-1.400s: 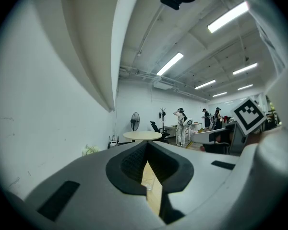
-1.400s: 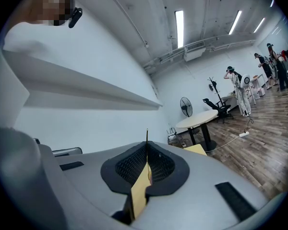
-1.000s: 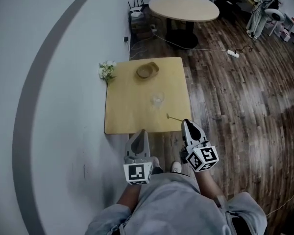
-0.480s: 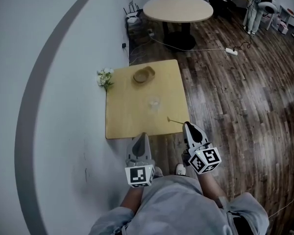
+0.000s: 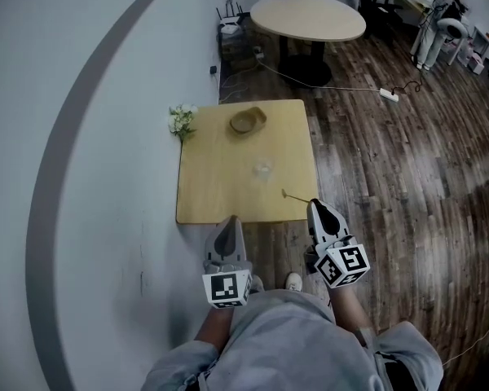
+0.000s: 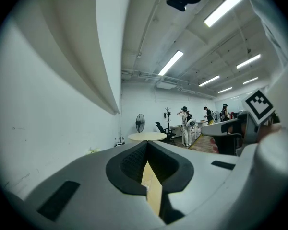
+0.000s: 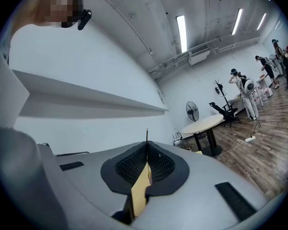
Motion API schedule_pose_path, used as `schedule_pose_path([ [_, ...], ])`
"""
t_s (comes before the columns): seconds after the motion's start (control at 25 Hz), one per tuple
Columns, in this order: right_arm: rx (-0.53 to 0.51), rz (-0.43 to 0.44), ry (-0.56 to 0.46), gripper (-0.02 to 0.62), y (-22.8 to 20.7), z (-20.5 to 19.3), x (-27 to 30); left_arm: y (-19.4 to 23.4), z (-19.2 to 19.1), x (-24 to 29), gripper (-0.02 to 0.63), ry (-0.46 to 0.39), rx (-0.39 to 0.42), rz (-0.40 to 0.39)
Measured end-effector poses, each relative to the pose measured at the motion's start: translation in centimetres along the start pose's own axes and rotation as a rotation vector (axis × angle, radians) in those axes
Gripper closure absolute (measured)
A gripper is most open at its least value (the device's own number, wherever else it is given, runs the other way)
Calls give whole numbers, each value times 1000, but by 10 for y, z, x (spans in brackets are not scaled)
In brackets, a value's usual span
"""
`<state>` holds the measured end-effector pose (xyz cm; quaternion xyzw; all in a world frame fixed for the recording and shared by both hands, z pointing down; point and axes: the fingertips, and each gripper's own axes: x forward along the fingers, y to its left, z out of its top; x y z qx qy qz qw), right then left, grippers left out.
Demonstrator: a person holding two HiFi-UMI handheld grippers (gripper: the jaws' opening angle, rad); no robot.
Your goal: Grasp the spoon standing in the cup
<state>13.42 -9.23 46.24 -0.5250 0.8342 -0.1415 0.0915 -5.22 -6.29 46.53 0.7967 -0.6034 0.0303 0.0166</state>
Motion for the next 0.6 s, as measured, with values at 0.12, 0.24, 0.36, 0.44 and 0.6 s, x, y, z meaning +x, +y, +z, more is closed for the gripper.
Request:
schedule_pose_path([
  [0.12, 1, -1, 3, 594, 6, -2, 3, 8, 0, -3, 604, -3, -4, 9],
  [0.24, -4, 2, 9, 594, 10, -5, 5, 14, -2, -5, 604, -4, -6, 15],
  [0.36, -7, 0, 13, 594, 12, -6, 4, 14, -2, -8, 604, -5, -8, 15],
  [0.44, -7, -1, 11, 594, 14, -4, 2, 14, -1, -10, 604, -2, -9, 15],
  [0.6, -11, 3, 8, 594, 15, -2, 1, 15, 2, -11, 604, -6, -6, 15],
])
